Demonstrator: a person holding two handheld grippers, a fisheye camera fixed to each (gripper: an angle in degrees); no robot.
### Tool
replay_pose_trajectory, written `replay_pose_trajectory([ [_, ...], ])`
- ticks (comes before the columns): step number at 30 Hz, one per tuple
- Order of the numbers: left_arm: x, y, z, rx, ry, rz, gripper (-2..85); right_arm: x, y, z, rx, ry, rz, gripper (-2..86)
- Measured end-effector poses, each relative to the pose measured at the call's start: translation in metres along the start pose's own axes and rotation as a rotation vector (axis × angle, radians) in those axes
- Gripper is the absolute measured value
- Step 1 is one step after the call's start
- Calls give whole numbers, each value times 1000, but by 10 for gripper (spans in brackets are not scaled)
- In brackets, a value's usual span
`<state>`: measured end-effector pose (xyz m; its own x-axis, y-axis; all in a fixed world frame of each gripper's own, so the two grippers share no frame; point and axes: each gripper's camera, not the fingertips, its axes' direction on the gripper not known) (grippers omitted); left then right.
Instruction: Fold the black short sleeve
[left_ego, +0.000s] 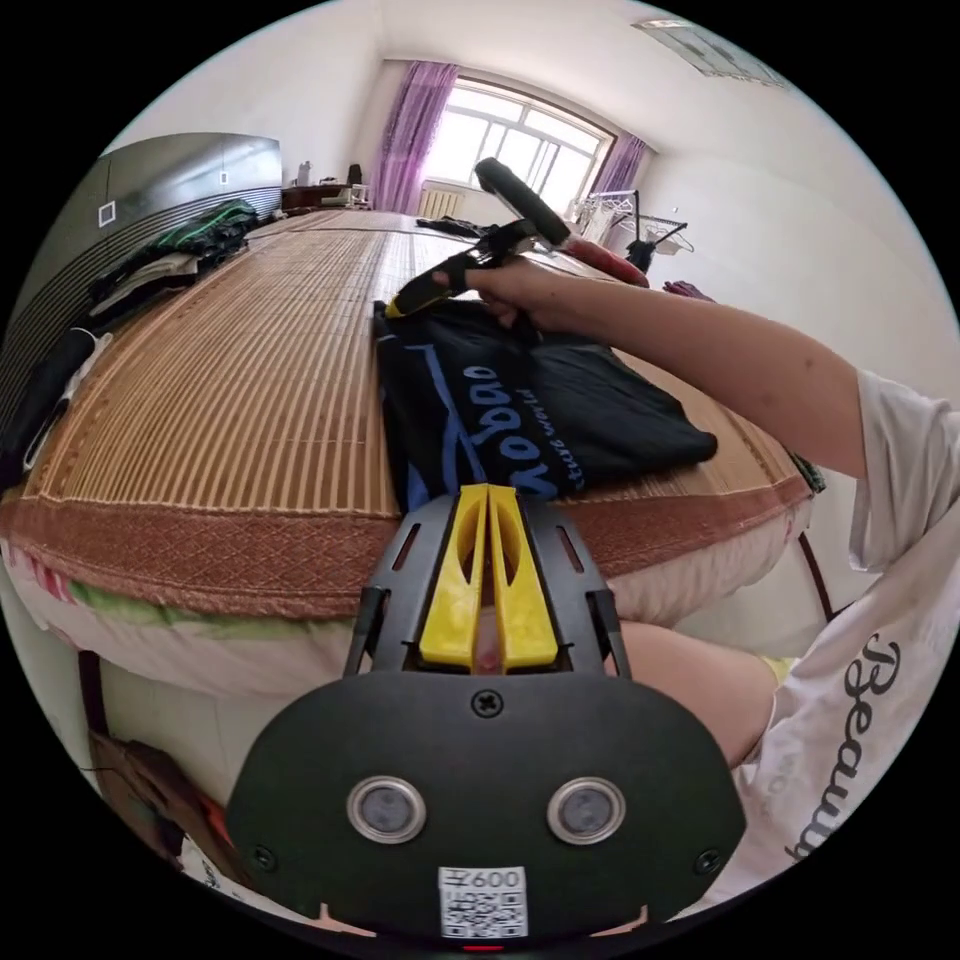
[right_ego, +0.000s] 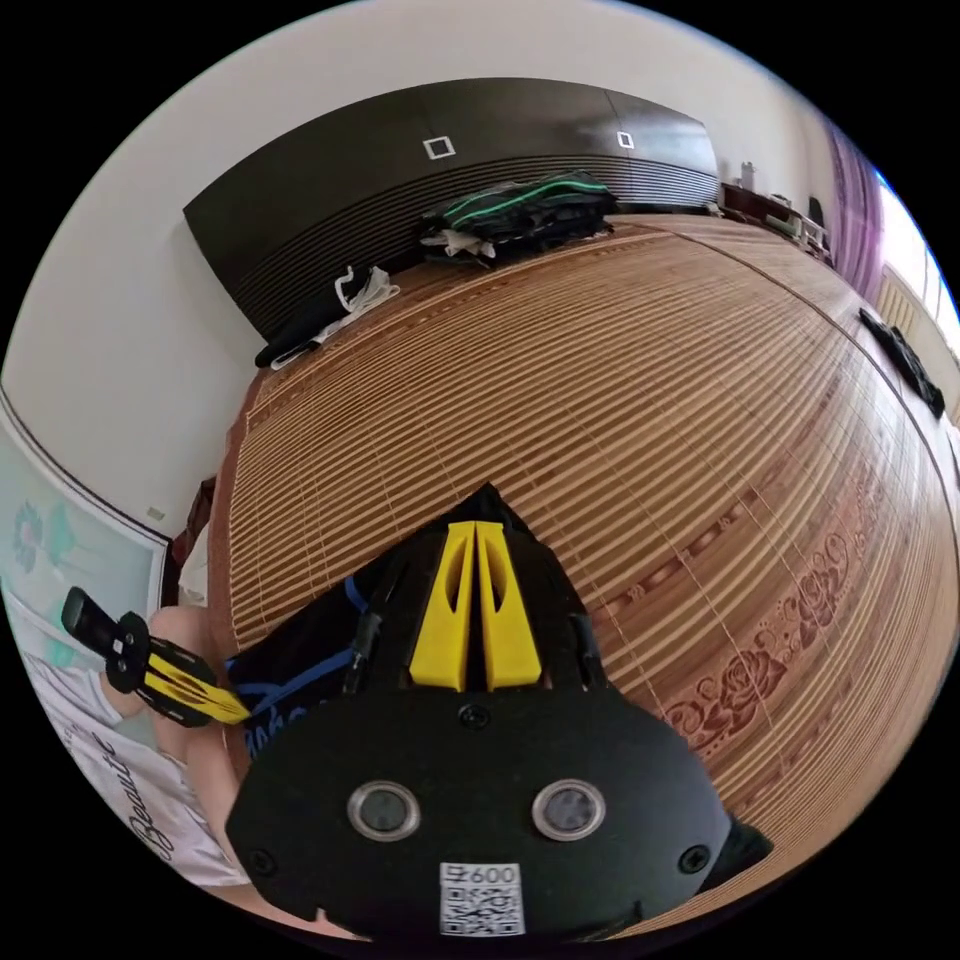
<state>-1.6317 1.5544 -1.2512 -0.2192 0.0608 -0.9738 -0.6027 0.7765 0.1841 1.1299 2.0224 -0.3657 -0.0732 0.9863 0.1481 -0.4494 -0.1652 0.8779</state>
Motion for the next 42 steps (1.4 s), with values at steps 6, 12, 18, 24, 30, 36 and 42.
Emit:
replay_pose_trajectory([
  [6,-76,-54,-97,150,288,-233,6,8,12,18,10,33,-38,-8],
  [12,-96,-113,-93,-60,355,-275,14,5,21,37,15,101,-82,-8],
  [18,-84,-144,-94,-125,624,-327,80,18,24,53,14,90,-72,-8],
  [24,-73,-187,-105,-104,743,-405,118,24,25,69,13,101,-77,-8],
  [30,-55,-248,-78,-241,891,-424,124,30,25,82,17,102,-76,-8],
  [36,-27,-263,-76,-231,957,-454,126,35,22,93,26,106,-69,-8],
  [42,25,-272,-75,-285,894,-418,118,36,17,102,28,109,-70,-8],
])
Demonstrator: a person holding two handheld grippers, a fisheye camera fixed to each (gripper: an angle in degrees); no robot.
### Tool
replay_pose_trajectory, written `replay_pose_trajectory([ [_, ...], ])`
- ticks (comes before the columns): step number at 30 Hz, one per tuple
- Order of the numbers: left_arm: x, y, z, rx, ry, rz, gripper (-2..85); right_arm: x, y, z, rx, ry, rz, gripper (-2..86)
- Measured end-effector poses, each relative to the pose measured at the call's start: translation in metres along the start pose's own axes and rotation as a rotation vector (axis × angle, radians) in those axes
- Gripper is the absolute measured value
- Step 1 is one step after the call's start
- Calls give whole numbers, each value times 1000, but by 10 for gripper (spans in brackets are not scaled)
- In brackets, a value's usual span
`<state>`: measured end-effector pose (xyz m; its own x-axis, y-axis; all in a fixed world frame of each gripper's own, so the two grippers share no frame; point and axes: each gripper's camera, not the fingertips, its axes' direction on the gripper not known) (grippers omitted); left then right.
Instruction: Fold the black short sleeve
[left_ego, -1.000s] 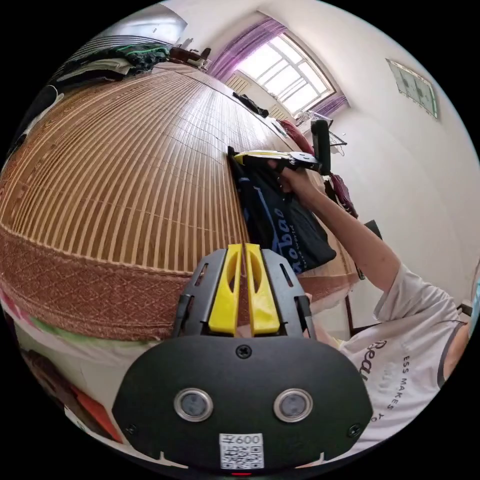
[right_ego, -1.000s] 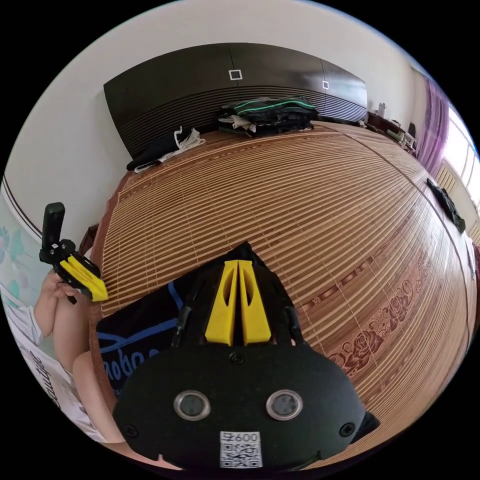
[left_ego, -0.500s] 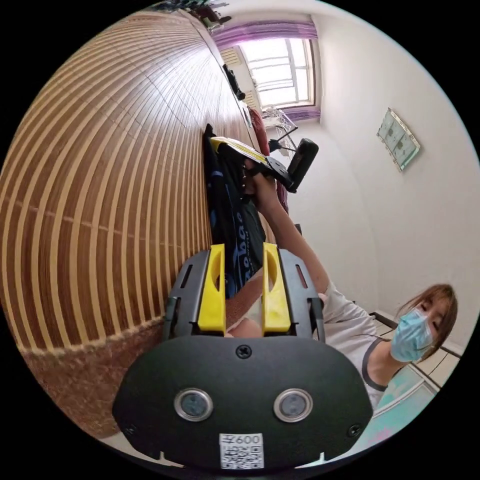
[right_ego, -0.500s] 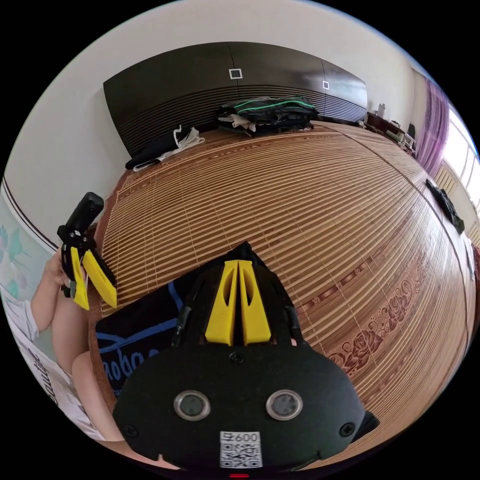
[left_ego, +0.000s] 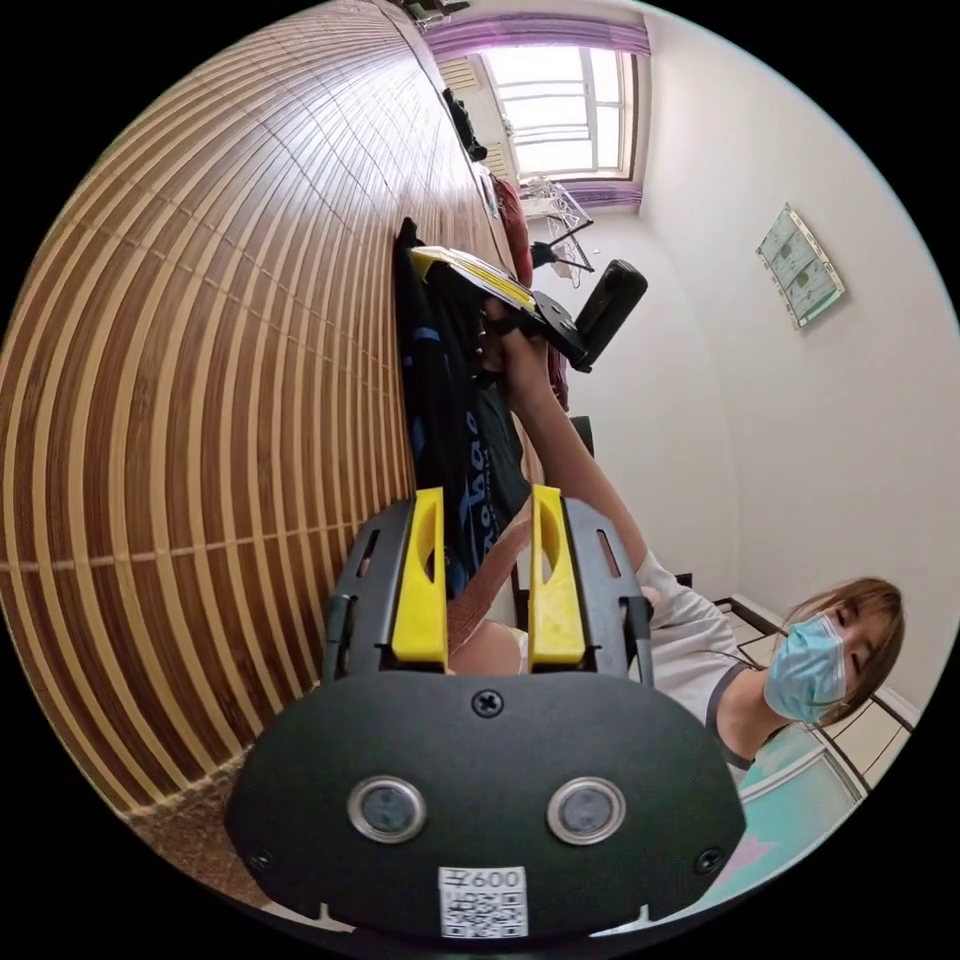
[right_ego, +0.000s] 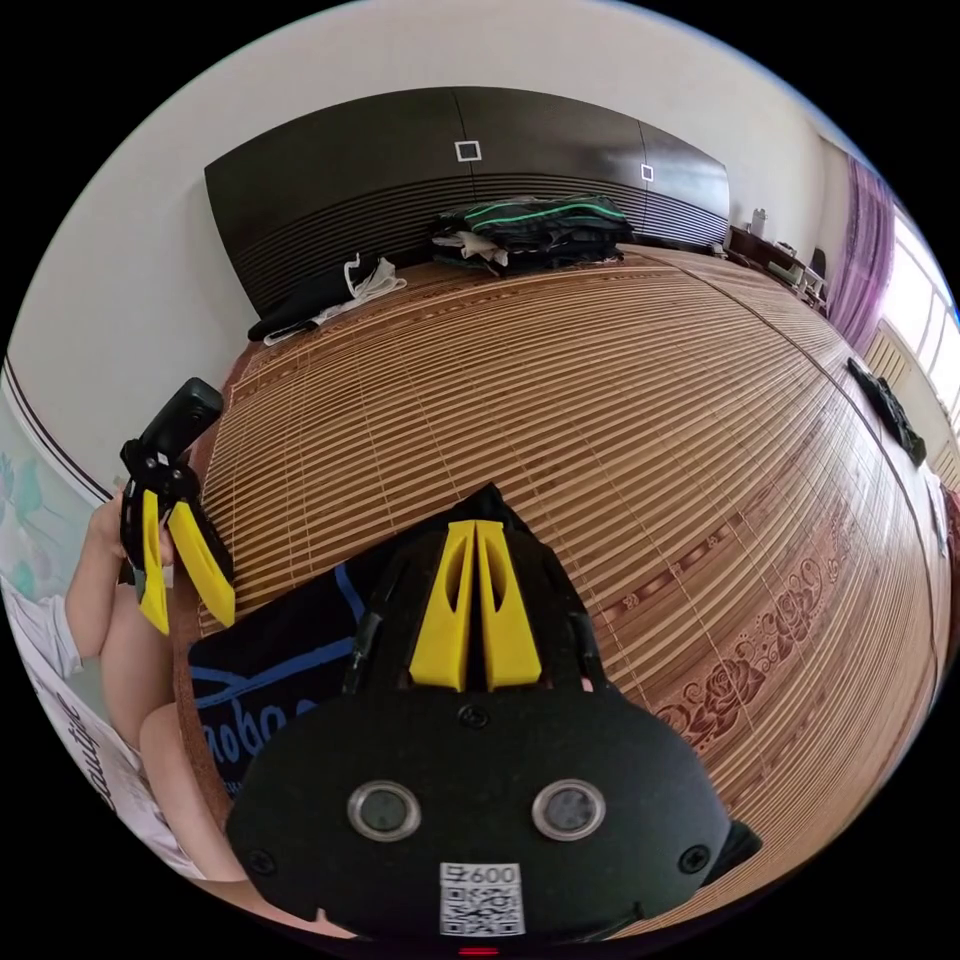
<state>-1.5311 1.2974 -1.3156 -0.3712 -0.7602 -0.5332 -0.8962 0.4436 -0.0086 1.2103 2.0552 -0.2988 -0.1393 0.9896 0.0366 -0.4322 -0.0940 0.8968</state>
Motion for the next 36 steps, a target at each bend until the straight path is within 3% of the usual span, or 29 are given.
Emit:
replay_pose_trajectory([
  [10,29,28,73,-74,-40,23,104,0,-14,7,2,12,-7,-8],
  [19,27,36,135,-179,-62,69,37,5,-31,3,7,12,-6,-8],
  [27,7,59,166,-108,-22,107,8,14,-51,-9,12,25,-10,-8],
  [36,-7,89,197,-17,-105,113,4,81,-77,-35,25,-164,139,-8],
])
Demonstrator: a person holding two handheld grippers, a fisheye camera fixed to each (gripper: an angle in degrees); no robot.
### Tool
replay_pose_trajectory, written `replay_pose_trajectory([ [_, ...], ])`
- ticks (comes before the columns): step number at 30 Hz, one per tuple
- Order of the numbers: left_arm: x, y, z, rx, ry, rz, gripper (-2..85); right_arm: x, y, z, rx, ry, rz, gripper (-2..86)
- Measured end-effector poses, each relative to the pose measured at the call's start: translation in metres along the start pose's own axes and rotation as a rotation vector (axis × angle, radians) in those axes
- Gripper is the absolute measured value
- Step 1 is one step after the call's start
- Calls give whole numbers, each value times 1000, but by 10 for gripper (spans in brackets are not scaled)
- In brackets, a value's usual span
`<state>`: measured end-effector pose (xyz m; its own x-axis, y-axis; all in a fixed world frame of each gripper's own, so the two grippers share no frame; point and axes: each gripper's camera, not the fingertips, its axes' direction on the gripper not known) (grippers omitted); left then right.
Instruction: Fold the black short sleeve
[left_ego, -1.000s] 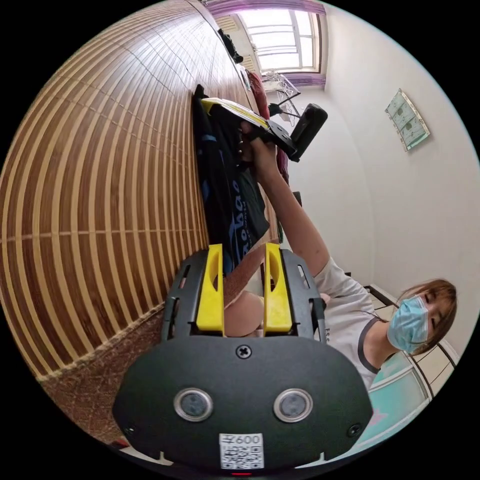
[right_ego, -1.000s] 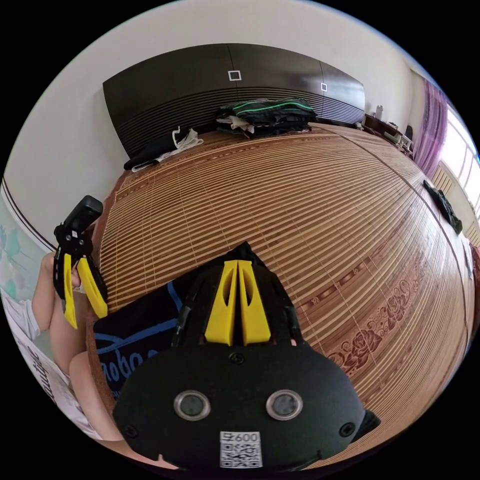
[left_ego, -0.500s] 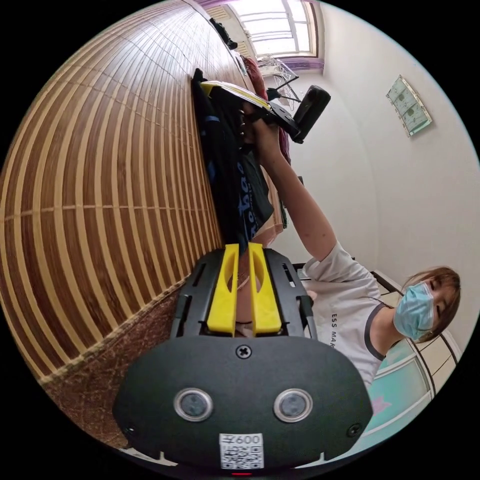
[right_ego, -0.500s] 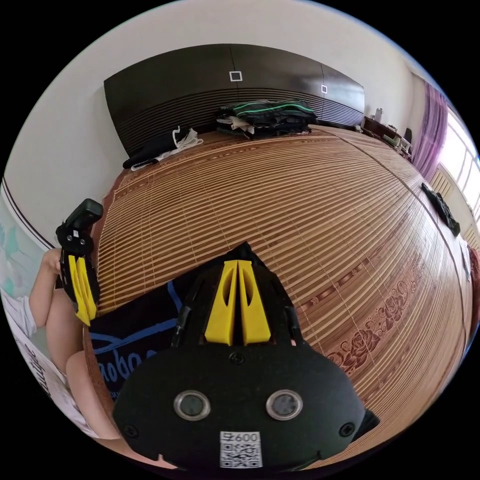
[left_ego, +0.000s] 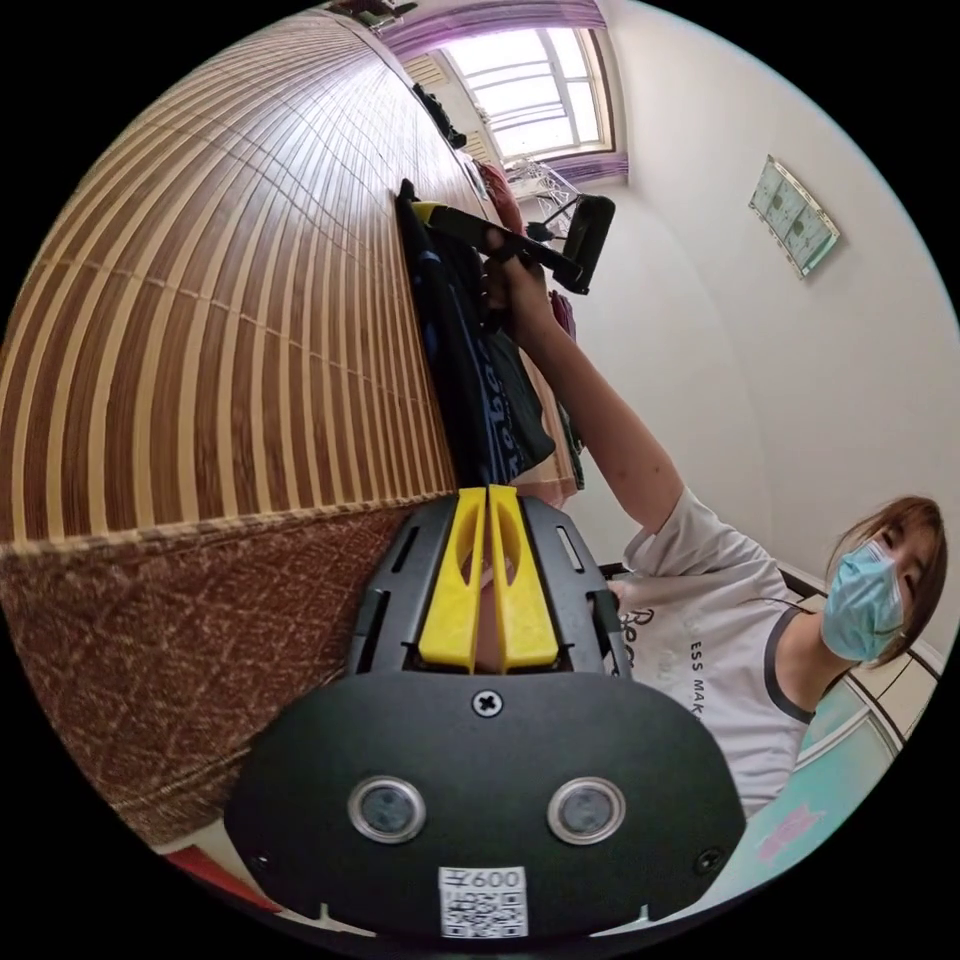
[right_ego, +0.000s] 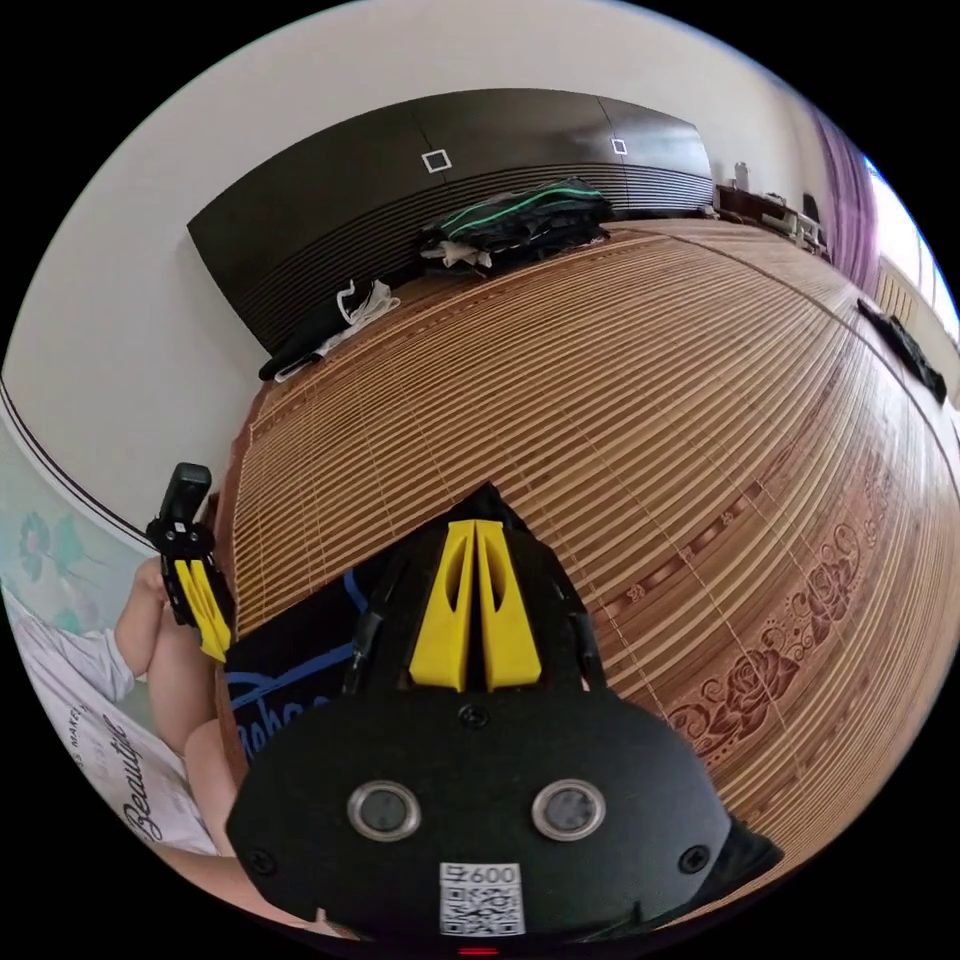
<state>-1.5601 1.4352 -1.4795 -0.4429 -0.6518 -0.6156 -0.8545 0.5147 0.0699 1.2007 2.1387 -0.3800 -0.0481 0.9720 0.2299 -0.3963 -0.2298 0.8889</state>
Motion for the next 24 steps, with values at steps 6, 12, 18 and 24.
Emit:
replay_pose_trajectory([
  [6,-15,-1,20,-25,-18,-5,4,7,-10,-62,177,-66,-34,-8],
  [12,-35,2,31,-19,-11,2,4,-66,-34,-72,-67,-443,-181,-9],
  [18,-53,5,34,-8,-18,10,4,-112,-41,-25,-373,-561,-187,-9],
  [24,-69,9,33,-4,-54,56,4,-41,-75,-49,-245,-469,13,-8],
])
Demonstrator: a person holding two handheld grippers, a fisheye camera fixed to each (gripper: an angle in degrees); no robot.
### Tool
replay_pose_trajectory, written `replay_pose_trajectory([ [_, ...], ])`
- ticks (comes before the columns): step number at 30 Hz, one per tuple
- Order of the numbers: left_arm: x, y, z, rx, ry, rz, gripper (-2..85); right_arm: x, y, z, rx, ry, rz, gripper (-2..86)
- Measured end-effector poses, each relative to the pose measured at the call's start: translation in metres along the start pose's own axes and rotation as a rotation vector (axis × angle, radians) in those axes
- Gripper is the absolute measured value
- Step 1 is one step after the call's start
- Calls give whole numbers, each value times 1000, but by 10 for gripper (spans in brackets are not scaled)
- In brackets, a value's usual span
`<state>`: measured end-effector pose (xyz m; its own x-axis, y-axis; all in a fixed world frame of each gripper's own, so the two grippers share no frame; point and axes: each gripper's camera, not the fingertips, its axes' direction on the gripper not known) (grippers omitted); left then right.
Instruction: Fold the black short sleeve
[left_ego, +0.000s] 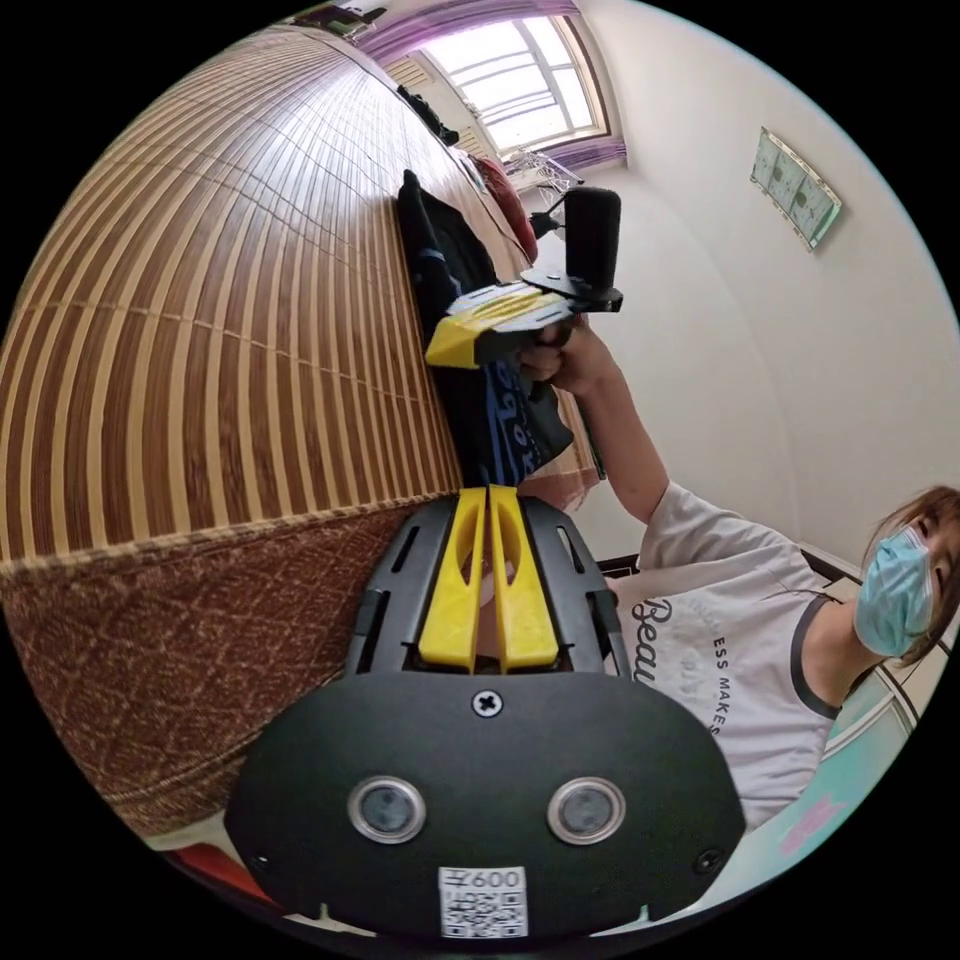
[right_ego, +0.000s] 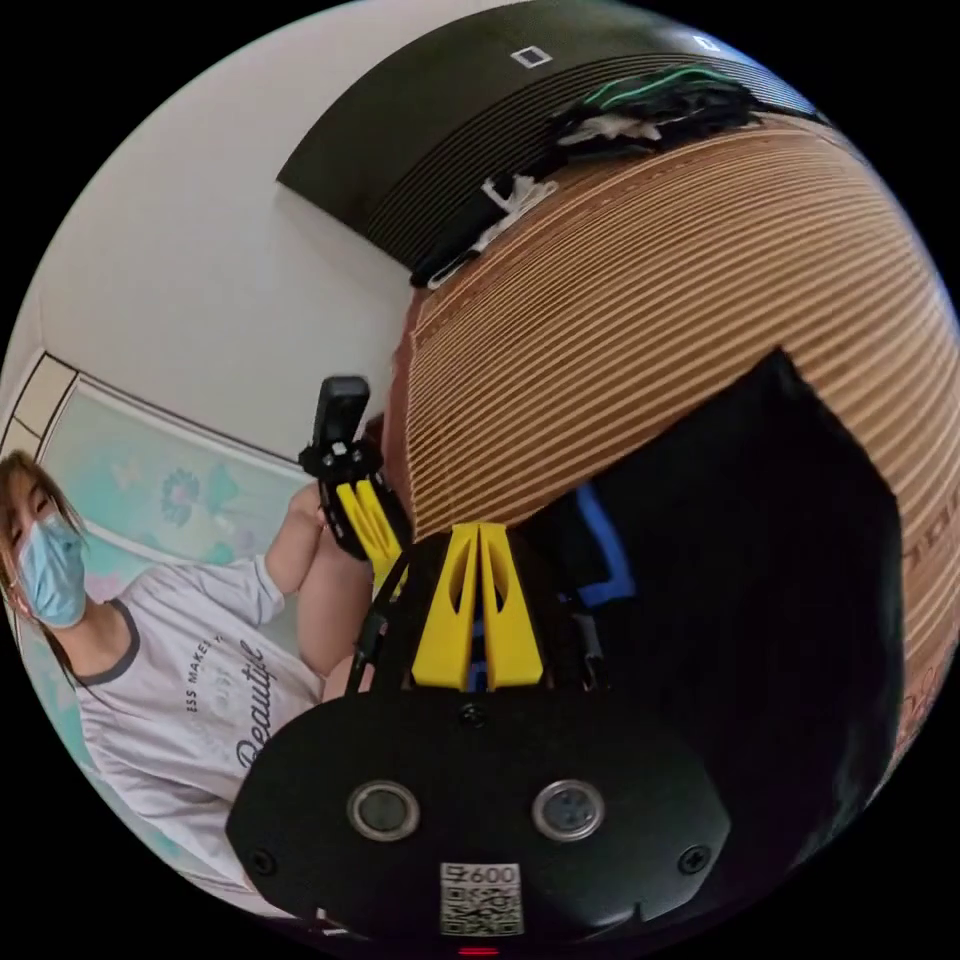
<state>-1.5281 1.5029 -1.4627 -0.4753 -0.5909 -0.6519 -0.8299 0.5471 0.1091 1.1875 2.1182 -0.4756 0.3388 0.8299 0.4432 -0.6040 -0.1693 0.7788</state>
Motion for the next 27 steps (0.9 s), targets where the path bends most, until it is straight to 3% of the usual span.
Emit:
replay_pose_trajectory([
  [1,-2,1,-1,2,0,3,4,10,-5,-15,51,-47,11,-8],
  [8,-29,2,-11,3,-2,17,5,45,-21,-88,314,179,158,-8],
  [13,-48,0,-23,-8,3,20,5,23,-20,-123,457,298,129,-8],
  [15,-58,0,-30,-10,6,16,5,14,-25,-122,401,162,35,-8],
  [17,-65,-1,-35,-12,3,17,5,17,-41,-103,210,-120,-20,-8],
  [21,-83,1,-49,-8,7,22,5,27,-52,-84,51,6,32,-8],
  [24,-94,2,-60,-7,-2,24,6,39,-32,-124,366,98,182,-8],
  [25,-96,2,-62,-9,-1,23,6,34,-7,-143,568,168,260,-8],
  [27,-107,2,-71,-17,4,16,6,17,17,-157,707,108,200,-8],
])
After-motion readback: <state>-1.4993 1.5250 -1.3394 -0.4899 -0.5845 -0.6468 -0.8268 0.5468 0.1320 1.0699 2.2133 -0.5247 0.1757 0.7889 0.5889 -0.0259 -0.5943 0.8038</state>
